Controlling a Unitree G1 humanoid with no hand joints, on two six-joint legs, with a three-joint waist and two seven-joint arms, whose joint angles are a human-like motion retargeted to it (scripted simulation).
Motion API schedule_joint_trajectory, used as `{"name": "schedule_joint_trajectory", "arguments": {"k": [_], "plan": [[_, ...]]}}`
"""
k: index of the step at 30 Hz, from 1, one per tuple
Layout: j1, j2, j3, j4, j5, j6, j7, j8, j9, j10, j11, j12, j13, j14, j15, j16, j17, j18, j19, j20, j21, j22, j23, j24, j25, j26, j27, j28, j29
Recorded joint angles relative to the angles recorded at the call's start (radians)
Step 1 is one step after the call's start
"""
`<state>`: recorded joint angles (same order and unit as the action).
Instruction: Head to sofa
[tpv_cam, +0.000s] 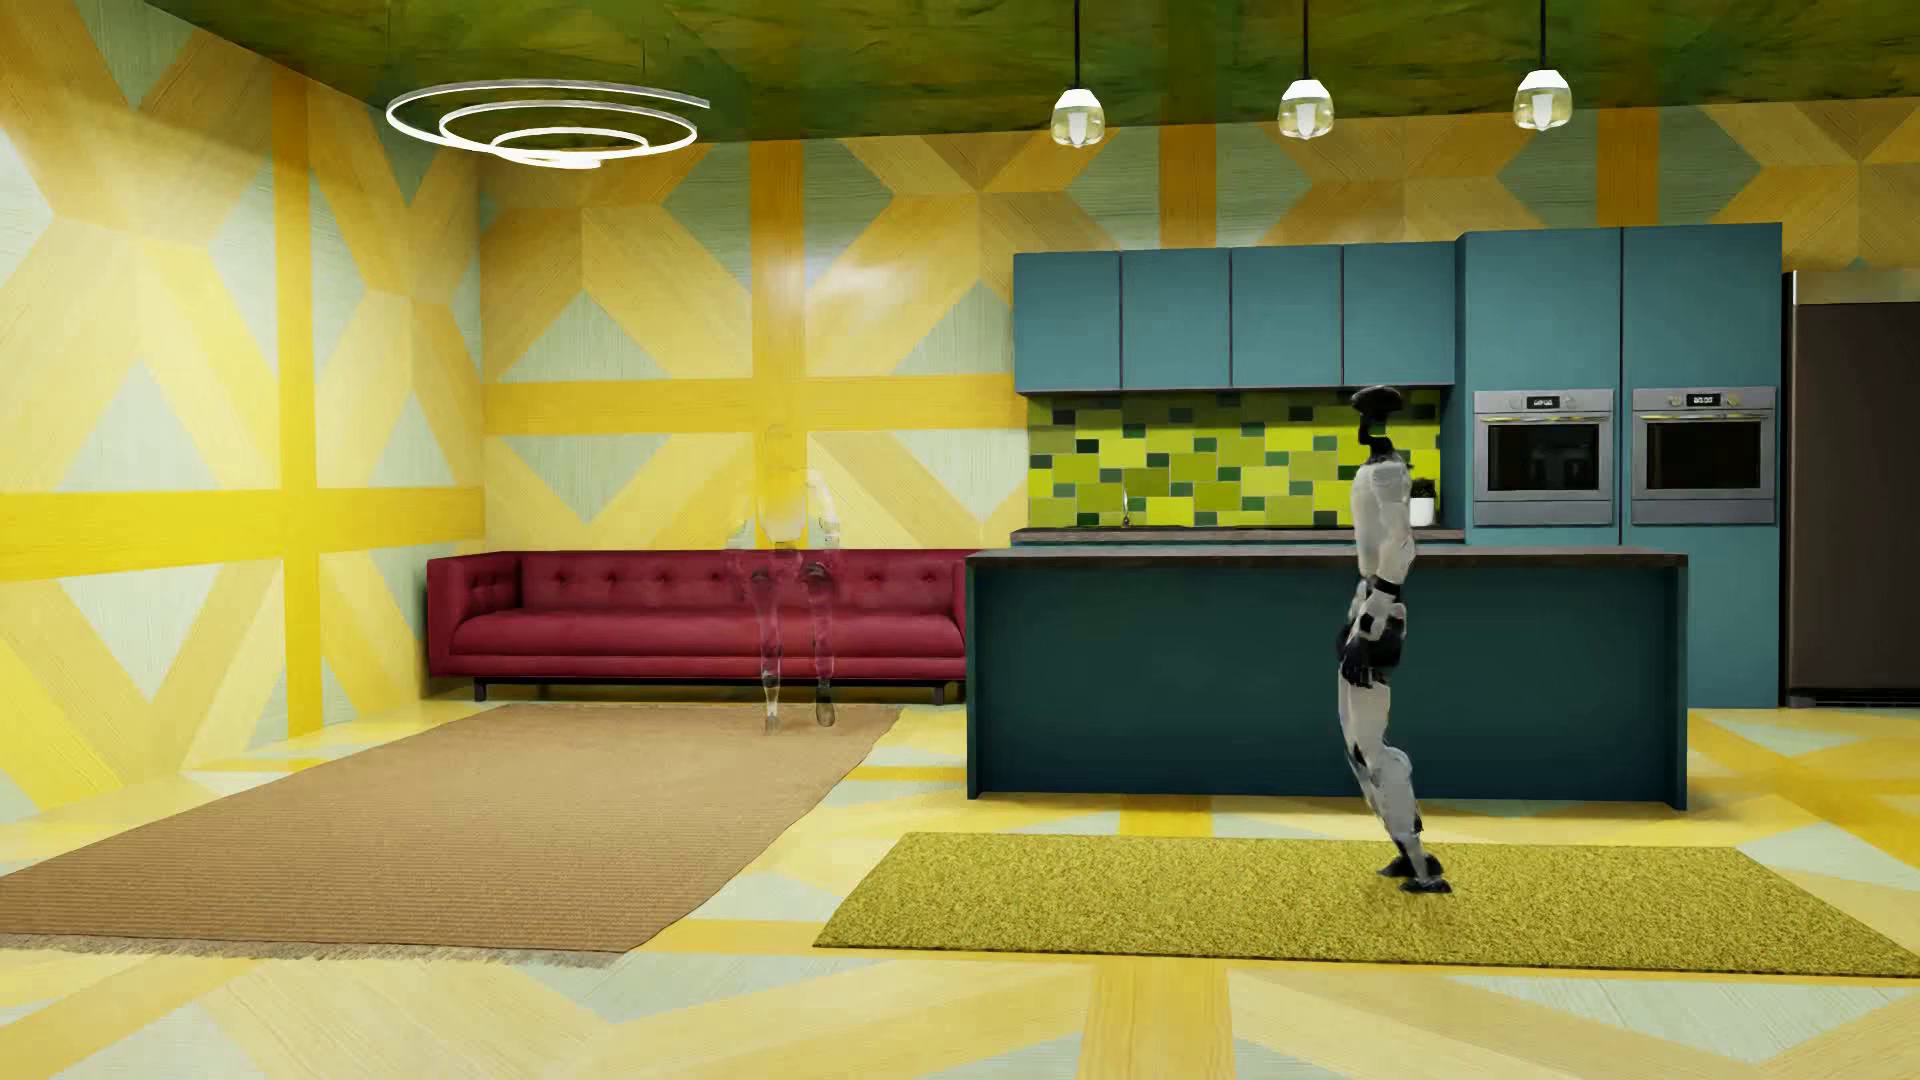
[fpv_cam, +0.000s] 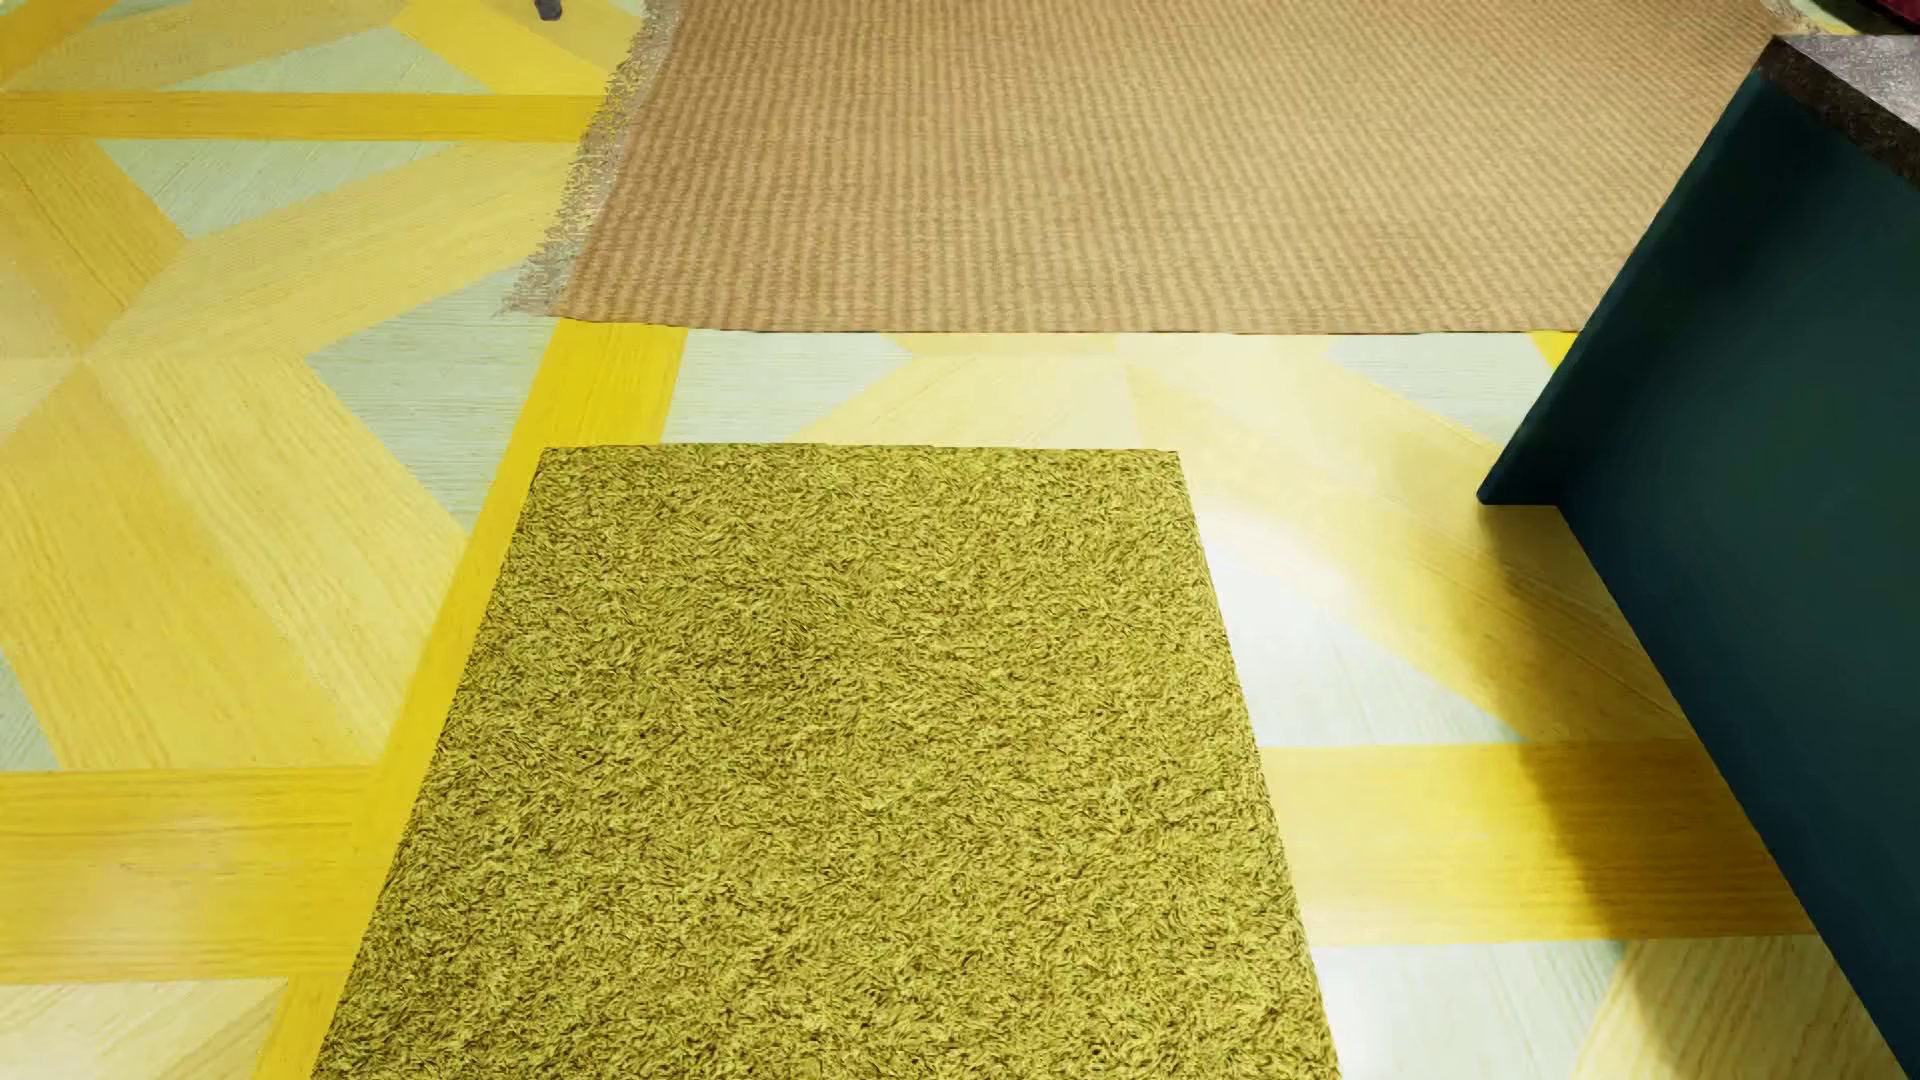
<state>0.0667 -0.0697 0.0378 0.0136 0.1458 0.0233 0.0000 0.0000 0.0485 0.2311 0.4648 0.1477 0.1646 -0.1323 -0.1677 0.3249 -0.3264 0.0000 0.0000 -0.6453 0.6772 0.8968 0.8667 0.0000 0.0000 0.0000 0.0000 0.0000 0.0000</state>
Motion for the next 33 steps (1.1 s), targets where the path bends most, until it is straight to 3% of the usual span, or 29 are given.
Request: {"name": "schedule_joint_trajectory", "arguments": {"k": [1, 2, 3, 5, 7, 9, 14, 16, 18, 19, 21, 22, 24, 25, 26, 29, 30, 32, 33], "plan": [[-0.027, -0.025, -0.026, 0.004, 0.010, 0.001, 0.000, 0.000, -0.004, 0.023, 0.014, 0.006, -0.008, -0.024, 0.016, 0.003, 0.003, 0.000, 0.000, 0.067, 0.005, 0.013, 0.002, 0.000, 0.000, 0.000, 0.000, 0.000, 0.000], [0.012, -0.016, 0.031, 0.006, 0.025, 0.015, 0.000, 0.000, -0.018, -0.065, 0.026, 0.038, 0.013, -0.075, 0.009, -0.002, -0.001, 0.000, 0.000, 0.096, 0.002, 0.009, -0.008, 0.000, 0.000, 0.000, 0.000, 0.000, 0.000], [-0.041, -0.022, -0.005, -0.002, 0.018, 0.003, 0.000, 0.000, -0.002, 0.266, 0.036, 0.034, 0.000, -0.201, 0.021, 0.005, -0.005, 0.000, 0.000, 0.074, 0.005, 0.005, -0.017, 0.000, 0.000, 0.000, 0.000, 0.000, 0.000], [-0.156, 0.015, 0.011, 0.013, 0.034, 0.013, 0.000, 0.000, 0.023, 0.455, 0.037, 0.055, 0.000, -0.217, -0.042, 0.007, -0.013, 0.000, 0.000, 0.075, -0.017, -0.004, -0.061, 0.000, 0.000, 0.000, 0.000, 0.000, 0.000], [-0.269, 0.088, 0.037, 0.028, 0.032, 0.025, 0.000, 0.000, 0.076, 0.688, 0.043, 0.067, -0.038, -0.178, -0.084, -0.014, -0.038, 0.000, 0.000, 0.084, 0.035, 0.021, -0.071, 0.000, 0.000, 0.000, 0.000, 0.000, 0.000], [-0.387, 0.117, 0.137, 0.031, 0.005, 0.000, 0.000, 0.000, 0.055, 0.689, 0.014, 0.102, -0.070, -0.168, -0.142, -0.008, -0.025, 0.000, 0.000, 0.079, 0.017, 0.017, -0.060, 0.000, 0.000, 0.000, 0.000, 0.000, 0.000], [-0.583, 0.335, 0.224, 0.054, -0.023, -0.005, 0.000, 0.000, 0.073, 0.417, -0.066, 0.147, -0.134, 0.035, -0.341, 0.000, -0.034, 0.000, 0.000, 0.089, -0.031, 0.091, -0.117, 0.000, 0.000, 0.000, 0.000, 0.000, 0.000], [-0.625, 0.395, 0.260, 0.062, -0.037, -0.005, 0.000, 0.000, 0.081, 0.392, -0.065, 0.152, -0.152, 0.025, -0.355, 0.001, -0.038, 0.000, 0.000, 0.099, -0.032, 0.108, -0.107, 0.000, 0.000, 0.000, 0.000, 0.000, 0.000], [-0.661, 0.435, 0.309, 0.058, -0.071, -0.021, 0.000, 0.000, 0.078, 0.526, -0.041, 0.156, -0.142, 0.031, -0.290, 0.013, -0.035, 0.000, 0.000, 0.084, 0.005, 0.108, -0.073, 0.000, 0.000, 0.000, 0.000, 0.000, 0.000], [-0.668, 0.430, 0.321, 0.039, -0.104, -0.048, 0.000, 0.000, 0.075, 0.590, 0.006, 0.145, -0.123, 0.006, -0.199, 0.014, -0.017, 0.000, 0.000, 0.058, 0.005, 0.128, -0.034, 0.000, 0.000, 0.000, 0.000, 0.000, 0.000], [-0.591, 0.370, 0.300, 0.012, -0.129, -0.046, 0.000, 0.000, 0.060, 0.656, 0.235, 0.138, -0.040, -0.080, 0.100, 0.009, -0.007, 0.000, 0.000, 0.093, -0.001, 0.126, -0.028, 0.000, 0.000, 0.000, 0.000, 0.000, 0.000], [-0.536, 0.292, 0.244, -0.018, -0.133, -0.046, 0.000, 0.000, 0.071, 0.648, 0.416, 0.126, -0.028, -0.115, 0.226, 0.003, -0.015, 0.000, 0.000, 0.116, 0.042, 0.122, -0.019, 0.000, 0.000, 0.000, 0.000, 0.000, 0.000], [-0.404, 0.059, 0.176, -0.038, -0.129, -0.028, 0.000, 0.000, 0.078, 0.603, 0.808, 0.098, 0.007, -0.178, 0.222, -0.003, -0.026, 0.000, 0.000, 0.121, 0.075, 0.063, -0.002, 0.000, 0.000, 0.000, 0.000, 0.000, 0.000], [-0.323, -0.044, 0.095, -0.038, -0.101, -0.007, 0.000, 0.000, 0.090, 0.550, 0.878, 0.082, 0.032, -0.180, 0.219, -0.007, -0.018, 0.000, 0.000, 0.140, 0.024, 0.020, 0.007, 0.000, 0.000, 0.000, 0.000, 0.000, 0.000], [-0.243, -0.146, 0.030, -0.036, -0.088, 0.010, 0.000, 0.000, 0.090, 0.490, 0.851, 0.063, 0.064, -0.186, 0.223, -0.001, -0.029, 0.000, 0.000, 0.132, 0.003, -0.024, -0.012, 0.000, 0.000, 0.000, 0.000, 0.000, 0.000], [0.033, -0.302, -0.123, -0.003, -0.057, 0.049, 0.000, 0.000, 0.100, 0.321, 0.346, 0.036, 0.109, -0.223, 0.440, 0.020, -0.050, 0.000, 0.000, 0.183, 0.050, -0.136, 0.013, 0.000, 0.000, 0.000, 0.000, 0.000, 0.000], [0.096, -0.337, -0.158, 0.000, -0.060, 0.050, 0.000, 0.000, 0.091, 0.288, 0.168, 0.016, 0.129, -0.263, 0.375, 0.031, -0.056, 0.000, 0.000, 0.186, 0.046, -0.164, 0.005, 0.000, 0.000, 0.000, 0.000, 0.000, 0.000], [0.208, -0.374, -0.179, -0.002, -0.058, 0.054, 0.000, 0.000, 0.070, 0.264, -0.021, -0.030, 0.150, -0.343, -0.079, 0.048, -0.051, 0.000, 0.000, 0.194, 0.052, -0.179, 0.036, 0.000, 0.000, 0.000, 0.000, 0.000, 0.000], [0.234, -0.397, -0.210, 0.001, -0.069, 0.056, 0.000, 0.000, 0.066, 0.279, -0.009, -0.038, 0.154, -0.358, -0.130, 0.041, -0.051, 0.000, 0.000, 0.219, 0.073, -0.169, 0.043, 0.000, 0.000, 0.000, 0.000, 0.000, 0.000]]}}
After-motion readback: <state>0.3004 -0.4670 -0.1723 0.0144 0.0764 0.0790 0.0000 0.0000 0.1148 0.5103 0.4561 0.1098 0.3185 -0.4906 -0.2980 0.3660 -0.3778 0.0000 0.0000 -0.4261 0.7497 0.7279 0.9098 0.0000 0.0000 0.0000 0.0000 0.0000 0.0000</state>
